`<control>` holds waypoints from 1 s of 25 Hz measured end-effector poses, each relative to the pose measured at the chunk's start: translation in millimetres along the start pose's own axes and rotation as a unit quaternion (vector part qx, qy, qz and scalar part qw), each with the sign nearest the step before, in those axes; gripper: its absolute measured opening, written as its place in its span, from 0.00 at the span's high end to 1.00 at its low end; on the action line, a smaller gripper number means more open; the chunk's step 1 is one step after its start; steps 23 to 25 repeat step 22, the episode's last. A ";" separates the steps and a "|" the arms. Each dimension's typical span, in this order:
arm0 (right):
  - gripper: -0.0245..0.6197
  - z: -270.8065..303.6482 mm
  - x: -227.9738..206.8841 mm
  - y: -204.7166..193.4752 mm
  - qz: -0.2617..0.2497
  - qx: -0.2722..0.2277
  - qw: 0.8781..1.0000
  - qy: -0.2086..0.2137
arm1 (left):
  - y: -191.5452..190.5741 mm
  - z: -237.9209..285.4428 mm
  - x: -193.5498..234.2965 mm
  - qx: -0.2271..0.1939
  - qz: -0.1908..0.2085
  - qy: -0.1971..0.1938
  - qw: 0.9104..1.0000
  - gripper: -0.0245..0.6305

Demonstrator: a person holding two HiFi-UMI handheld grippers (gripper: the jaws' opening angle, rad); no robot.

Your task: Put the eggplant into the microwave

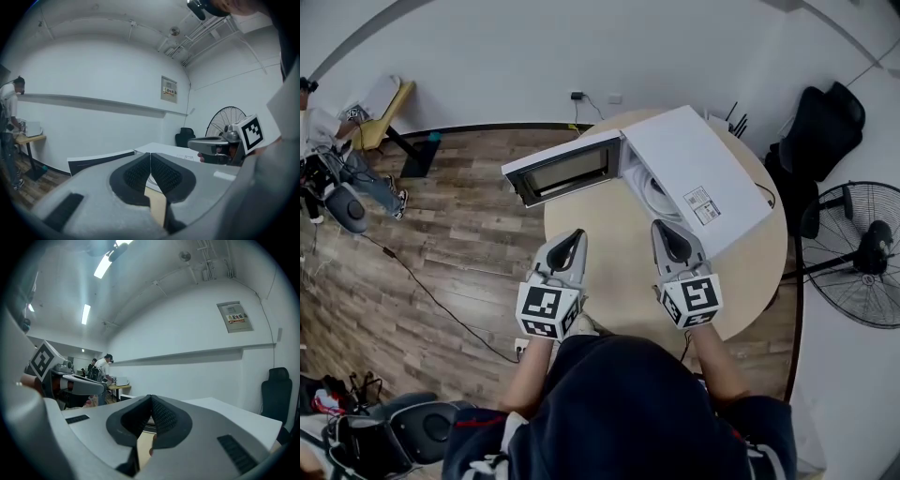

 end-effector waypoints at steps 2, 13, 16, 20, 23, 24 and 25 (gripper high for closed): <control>0.95 -0.9 -0.2 -0.8 0.002 0.000 1.000 0.000 | -0.6 -0.2 -1.2 0.001 -0.006 0.000 1.000 0.93; 0.95 -5.5 -2.5 -7.6 0.006 0.004 1.000 0.002 | -4.6 -0.3 -6.7 0.004 -0.007 0.005 1.000 0.93; 0.95 -4.7 -4.0 -8.0 0.007 0.005 1.000 0.001 | -5.2 -0.8 -7.6 0.008 -0.003 -0.003 1.000 0.93; 0.95 -4.3 -4.4 -9.0 0.009 0.007 1.000 0.000 | -4.9 -0.6 -10.5 0.010 0.002 -0.010 1.000 0.93; 0.95 -4.5 -4.0 -10.2 0.011 0.007 1.000 0.000 | -4.8 -0.5 -11.4 0.010 0.002 -0.011 1.000 0.93; 0.95 -4.5 -4.0 -10.2 0.011 0.007 1.000 0.000 | -4.8 -0.5 -11.4 0.010 0.002 -0.011 1.000 0.93; 0.95 -4.5 -4.0 -10.2 0.011 0.007 1.000 0.000 | -4.8 -0.5 -11.4 0.010 0.002 -0.011 1.000 0.93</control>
Point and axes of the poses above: the fingertips, and each gripper's own axes: z forward along the fingers, x to its left, y out of its top, the point moved 2 cm from there along -z, backward along the fingers, and after that the axes turned 7 degrees about y, right-handed, at the moved point
